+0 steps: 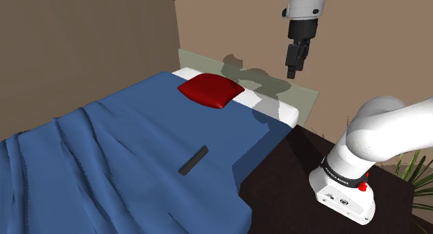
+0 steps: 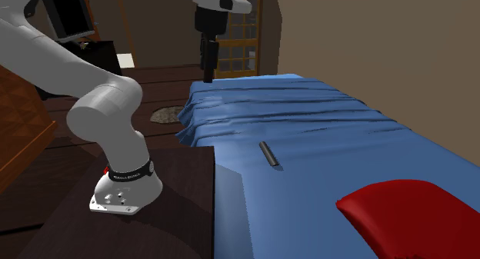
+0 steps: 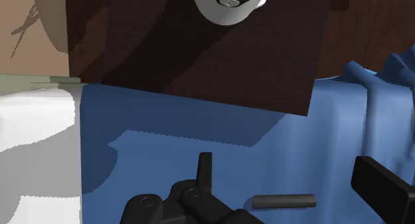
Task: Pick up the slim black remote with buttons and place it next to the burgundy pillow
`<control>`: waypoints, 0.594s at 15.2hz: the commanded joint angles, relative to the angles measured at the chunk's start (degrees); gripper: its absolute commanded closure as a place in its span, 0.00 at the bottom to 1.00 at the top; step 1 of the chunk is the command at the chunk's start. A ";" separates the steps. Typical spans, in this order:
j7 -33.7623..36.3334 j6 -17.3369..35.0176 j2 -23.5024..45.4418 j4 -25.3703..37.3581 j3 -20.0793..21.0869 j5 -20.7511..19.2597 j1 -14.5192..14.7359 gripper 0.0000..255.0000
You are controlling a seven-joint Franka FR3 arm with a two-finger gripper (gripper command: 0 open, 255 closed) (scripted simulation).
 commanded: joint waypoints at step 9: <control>-11.17 18.22 9.82 -6.30 -0.08 -1.49 4.61 0.00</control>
